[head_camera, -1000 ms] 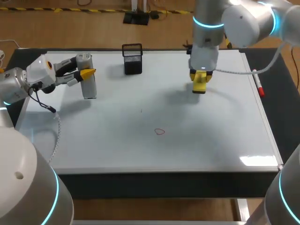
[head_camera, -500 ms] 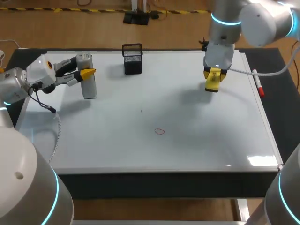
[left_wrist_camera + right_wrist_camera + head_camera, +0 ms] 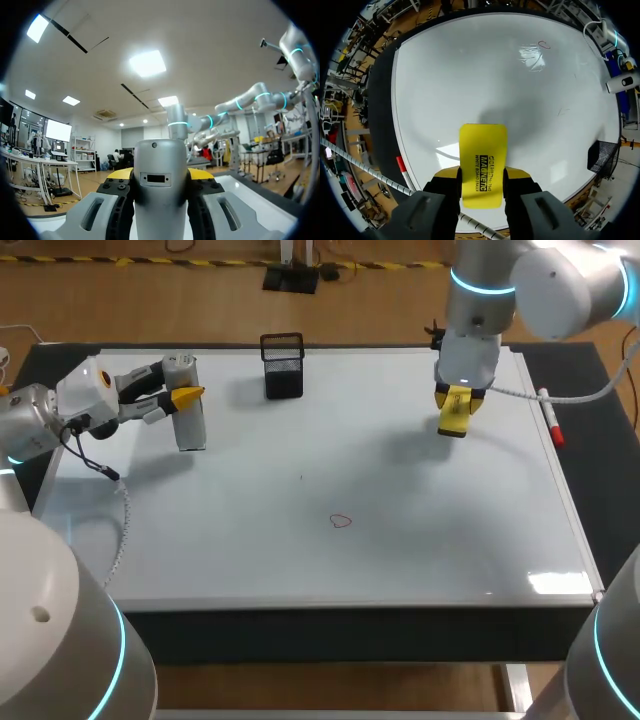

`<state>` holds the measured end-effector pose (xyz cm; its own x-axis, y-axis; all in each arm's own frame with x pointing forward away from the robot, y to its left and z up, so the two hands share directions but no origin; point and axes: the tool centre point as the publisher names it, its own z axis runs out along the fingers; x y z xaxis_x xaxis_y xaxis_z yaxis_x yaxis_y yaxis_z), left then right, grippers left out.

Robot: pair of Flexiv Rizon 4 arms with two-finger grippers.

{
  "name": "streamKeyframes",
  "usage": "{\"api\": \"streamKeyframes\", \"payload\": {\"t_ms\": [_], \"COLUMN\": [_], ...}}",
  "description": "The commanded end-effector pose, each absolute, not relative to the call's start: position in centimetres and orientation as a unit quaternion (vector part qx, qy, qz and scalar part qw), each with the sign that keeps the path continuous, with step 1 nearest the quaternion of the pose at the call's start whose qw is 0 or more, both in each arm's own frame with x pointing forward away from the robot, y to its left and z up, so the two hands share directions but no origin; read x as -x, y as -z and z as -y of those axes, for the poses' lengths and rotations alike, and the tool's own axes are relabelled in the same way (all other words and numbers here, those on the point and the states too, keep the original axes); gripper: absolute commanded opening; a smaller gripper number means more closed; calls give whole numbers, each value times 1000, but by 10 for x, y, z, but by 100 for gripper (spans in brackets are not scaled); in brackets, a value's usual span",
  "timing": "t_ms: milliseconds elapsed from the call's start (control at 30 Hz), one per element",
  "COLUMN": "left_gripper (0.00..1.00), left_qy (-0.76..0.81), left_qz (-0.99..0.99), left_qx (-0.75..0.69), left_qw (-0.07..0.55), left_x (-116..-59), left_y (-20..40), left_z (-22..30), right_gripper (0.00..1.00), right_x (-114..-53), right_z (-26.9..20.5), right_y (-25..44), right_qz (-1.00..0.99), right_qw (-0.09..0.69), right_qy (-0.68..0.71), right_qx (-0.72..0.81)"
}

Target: Pick up the inspection probe, press it on each red-marked spot on the whiteboard one by one, put down the probe, pick up the eraser, and wipe off all the red marks.

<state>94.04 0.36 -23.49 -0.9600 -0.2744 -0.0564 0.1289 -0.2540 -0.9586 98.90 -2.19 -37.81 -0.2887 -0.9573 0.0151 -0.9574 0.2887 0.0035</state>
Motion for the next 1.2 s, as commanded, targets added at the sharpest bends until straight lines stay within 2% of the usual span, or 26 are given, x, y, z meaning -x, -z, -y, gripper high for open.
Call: {"api": "streamKeyframes", "payload": {"t_ms": [33,533,1200], "left_gripper": [0,0,0], "left_qy": [789,794,818], "left_qz": [-597,-598,-572], "left_qx": [61,17,-60], "left_qw": [128,105,1], "left_x": [-940,-918,-848], "left_y": [234,233,238], "left_z": [-4,38,134], "right_gripper": [0,0,0], "right_x": [-989,-989,-989], "right_z": [23,23,23], "right_y": [377,377,377], "right_qz": [802,802,802], "right_qw": [7,7,7], "right_qy": [-4,-4,-4], "right_qx": [-597,-597,-597]}}
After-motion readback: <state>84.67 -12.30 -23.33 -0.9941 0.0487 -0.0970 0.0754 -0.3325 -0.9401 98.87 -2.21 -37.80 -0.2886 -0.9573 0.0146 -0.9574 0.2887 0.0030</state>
